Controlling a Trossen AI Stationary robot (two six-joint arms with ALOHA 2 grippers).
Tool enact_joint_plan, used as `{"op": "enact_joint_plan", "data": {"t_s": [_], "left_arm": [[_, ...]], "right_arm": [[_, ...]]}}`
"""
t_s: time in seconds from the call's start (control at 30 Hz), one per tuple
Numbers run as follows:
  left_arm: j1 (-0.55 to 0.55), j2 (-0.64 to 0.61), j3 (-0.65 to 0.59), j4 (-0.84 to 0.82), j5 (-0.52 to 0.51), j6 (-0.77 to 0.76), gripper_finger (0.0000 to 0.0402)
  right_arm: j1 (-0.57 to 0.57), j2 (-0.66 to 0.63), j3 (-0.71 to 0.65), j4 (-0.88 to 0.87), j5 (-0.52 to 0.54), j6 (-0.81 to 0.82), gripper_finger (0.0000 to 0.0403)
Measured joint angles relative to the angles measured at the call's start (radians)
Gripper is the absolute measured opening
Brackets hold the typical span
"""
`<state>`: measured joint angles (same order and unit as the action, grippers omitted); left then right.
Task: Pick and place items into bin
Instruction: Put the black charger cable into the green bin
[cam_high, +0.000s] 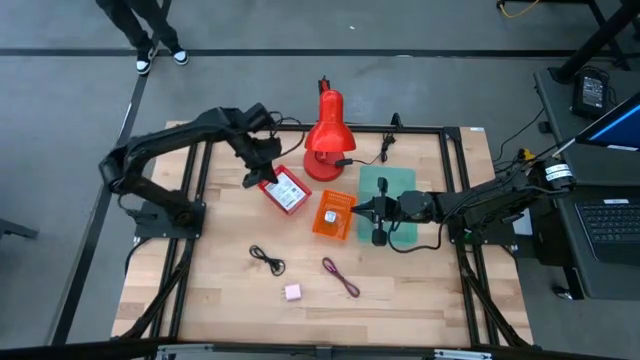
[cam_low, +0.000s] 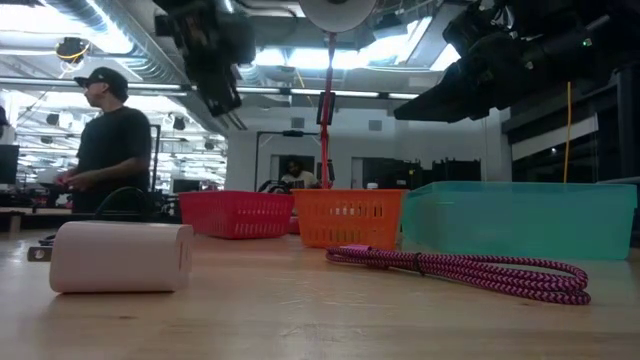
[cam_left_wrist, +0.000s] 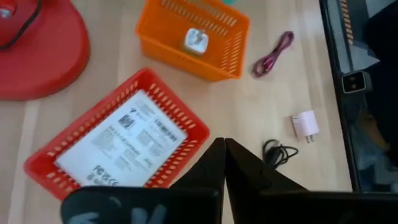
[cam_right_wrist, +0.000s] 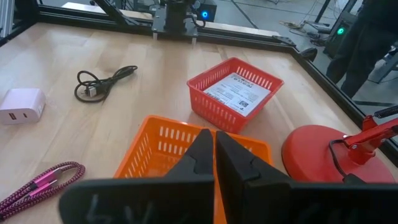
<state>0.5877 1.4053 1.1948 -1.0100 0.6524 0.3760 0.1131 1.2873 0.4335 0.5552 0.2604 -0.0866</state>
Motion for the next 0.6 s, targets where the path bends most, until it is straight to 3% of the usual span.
{"op": "enact_joint_plan", "data": {"t_s": [0.27,0.6], "left_arm": [[-0.215,-0.145,-0.084,0.019,-0.306,-0.285,0.0003],[-0.523,-0.182,-0.212,0.207,-0.415,-0.474,0.0003]], "right_arm": [[0.000,0.000,0.000,0.001,0.000,0.038,0.0002],[0.000,-0.001,0.000,0.002,0.000,0.059,0.0002]]}}
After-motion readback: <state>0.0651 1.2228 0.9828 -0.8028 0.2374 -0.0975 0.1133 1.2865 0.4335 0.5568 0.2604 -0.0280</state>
